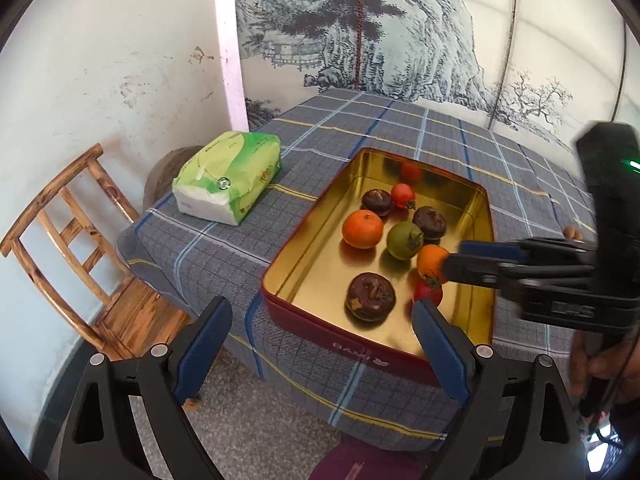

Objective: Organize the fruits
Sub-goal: 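Carry the red tomato with the right gripper into the tin and release it, then grasp the orange with the right gripper while the left gripper grasps two brown fruits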

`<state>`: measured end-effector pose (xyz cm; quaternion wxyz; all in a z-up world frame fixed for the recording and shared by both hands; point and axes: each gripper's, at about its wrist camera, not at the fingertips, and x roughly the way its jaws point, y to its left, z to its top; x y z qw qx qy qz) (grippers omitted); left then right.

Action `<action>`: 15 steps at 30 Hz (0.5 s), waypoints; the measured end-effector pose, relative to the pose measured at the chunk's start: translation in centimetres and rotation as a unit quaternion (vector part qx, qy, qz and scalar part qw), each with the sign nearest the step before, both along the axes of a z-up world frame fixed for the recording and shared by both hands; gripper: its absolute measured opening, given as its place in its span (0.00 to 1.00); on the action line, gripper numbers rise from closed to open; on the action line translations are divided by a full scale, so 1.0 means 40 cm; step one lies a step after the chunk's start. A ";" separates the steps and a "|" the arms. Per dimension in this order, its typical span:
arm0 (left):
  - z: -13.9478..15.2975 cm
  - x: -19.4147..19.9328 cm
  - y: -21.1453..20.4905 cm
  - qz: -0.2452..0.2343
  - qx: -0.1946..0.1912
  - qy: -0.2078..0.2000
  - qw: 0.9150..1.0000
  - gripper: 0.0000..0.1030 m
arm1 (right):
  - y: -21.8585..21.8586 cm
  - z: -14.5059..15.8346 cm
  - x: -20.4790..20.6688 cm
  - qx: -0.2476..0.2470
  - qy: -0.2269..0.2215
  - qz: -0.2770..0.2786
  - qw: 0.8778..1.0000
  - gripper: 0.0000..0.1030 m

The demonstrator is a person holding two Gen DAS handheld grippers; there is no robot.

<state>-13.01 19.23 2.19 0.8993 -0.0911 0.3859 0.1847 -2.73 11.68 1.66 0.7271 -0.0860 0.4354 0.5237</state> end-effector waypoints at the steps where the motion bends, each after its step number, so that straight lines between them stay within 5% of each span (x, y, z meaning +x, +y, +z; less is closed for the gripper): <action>1: 0.000 0.002 -0.009 -0.007 0.000 0.001 1.000 0.89 | -0.023 0.007 -0.003 0.007 -0.003 -0.005 1.000 0.40; 4: 0.001 0.008 -0.041 -0.034 0.006 0.001 0.999 0.89 | -0.144 0.029 -0.008 0.023 -0.035 -0.040 0.998 0.54; 8: 0.005 0.026 -0.092 -0.073 0.007 -0.001 0.997 0.89 | -0.361 0.040 0.021 0.011 -0.079 -0.129 0.988 0.59; 12: 0.008 0.057 -0.145 -0.103 -0.002 0.001 0.995 0.89 | -0.572 0.018 0.090 -0.056 -0.105 -0.239 0.964 0.63; 15: 0.007 0.080 -0.177 -0.117 -0.007 0.008 0.993 0.89 | -0.645 0.003 0.133 -0.074 -0.093 -0.267 0.956 0.63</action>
